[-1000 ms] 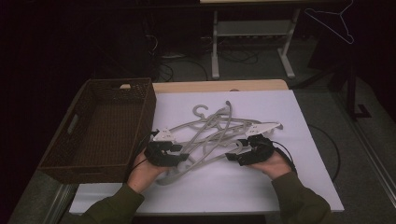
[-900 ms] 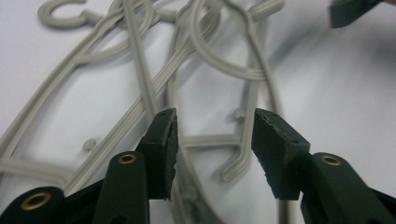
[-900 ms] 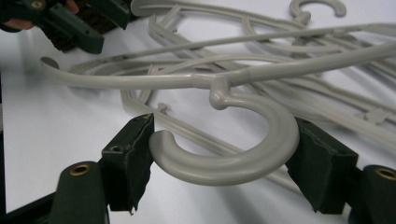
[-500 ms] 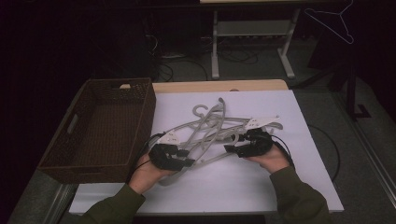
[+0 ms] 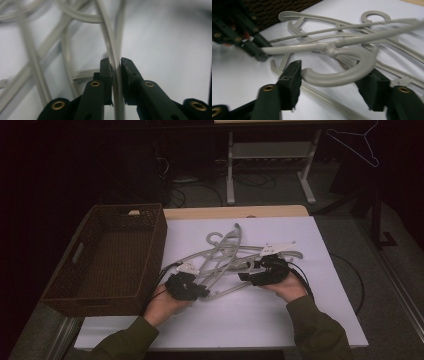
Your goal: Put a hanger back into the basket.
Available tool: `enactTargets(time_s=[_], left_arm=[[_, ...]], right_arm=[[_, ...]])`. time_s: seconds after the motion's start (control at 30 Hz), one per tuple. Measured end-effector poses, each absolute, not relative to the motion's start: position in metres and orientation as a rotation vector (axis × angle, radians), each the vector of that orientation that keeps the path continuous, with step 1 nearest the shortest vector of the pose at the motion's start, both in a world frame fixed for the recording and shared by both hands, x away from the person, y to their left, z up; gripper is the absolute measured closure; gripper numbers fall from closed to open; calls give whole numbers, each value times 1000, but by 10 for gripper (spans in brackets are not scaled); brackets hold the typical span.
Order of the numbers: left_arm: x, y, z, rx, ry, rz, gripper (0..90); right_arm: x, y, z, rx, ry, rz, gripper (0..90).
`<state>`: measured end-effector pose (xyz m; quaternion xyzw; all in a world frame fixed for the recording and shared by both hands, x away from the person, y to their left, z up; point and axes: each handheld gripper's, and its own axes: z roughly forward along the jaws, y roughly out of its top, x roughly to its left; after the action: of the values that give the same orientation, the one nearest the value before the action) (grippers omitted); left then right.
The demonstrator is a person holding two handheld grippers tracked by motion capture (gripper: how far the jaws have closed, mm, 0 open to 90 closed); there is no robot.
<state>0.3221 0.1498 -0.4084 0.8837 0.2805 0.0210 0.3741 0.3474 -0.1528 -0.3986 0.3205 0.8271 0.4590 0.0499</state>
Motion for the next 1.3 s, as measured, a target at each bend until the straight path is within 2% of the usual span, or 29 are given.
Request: enactTargets(time_s=[0.17, 0.37, 0.57, 0.8, 0.97, 1.0, 1.17, 1.23, 1.27, 1.3], left_arm=[[323, 153, -397, 2231, 747, 118, 820], [314, 162, -382, 2193, 790, 204, 821], [307, 160, -382, 2166, 817, 140, 817], [303, 121, -394, 2231, 779, 100, 816], [306, 103, -406, 2281, 772, 82, 814], [307, 93, -414, 2295, 772, 48, 813], [305, 70, -428, 2302, 767, 19, 797], [306, 69, -429, 2305, 759, 11, 786], [305, 68, -430, 2310, 745, 18, 709], [305, 68, -430, 2310, 745, 18, 683]], right_arm=[[337, -157, -391, 954, 2487, 1400, 313], [333, -160, -388, 962, 2469, 1412, 303], [327, -163, -386, 939, 2472, 1400, 268], [303, -192, -389, 982, 2420, 1375, 177], [293, -212, -390, 1027, 2366, 1360, 164], [292, -215, -389, 1032, 2358, 1360, 164], [293, -215, -391, 1028, 2367, 1357, 166], [293, -213, -392, 1031, 2371, 1354, 166], [294, -212, -393, 1028, 2379, 1350, 167], [294, -211, -393, 1029, 2381, 1352, 172]])
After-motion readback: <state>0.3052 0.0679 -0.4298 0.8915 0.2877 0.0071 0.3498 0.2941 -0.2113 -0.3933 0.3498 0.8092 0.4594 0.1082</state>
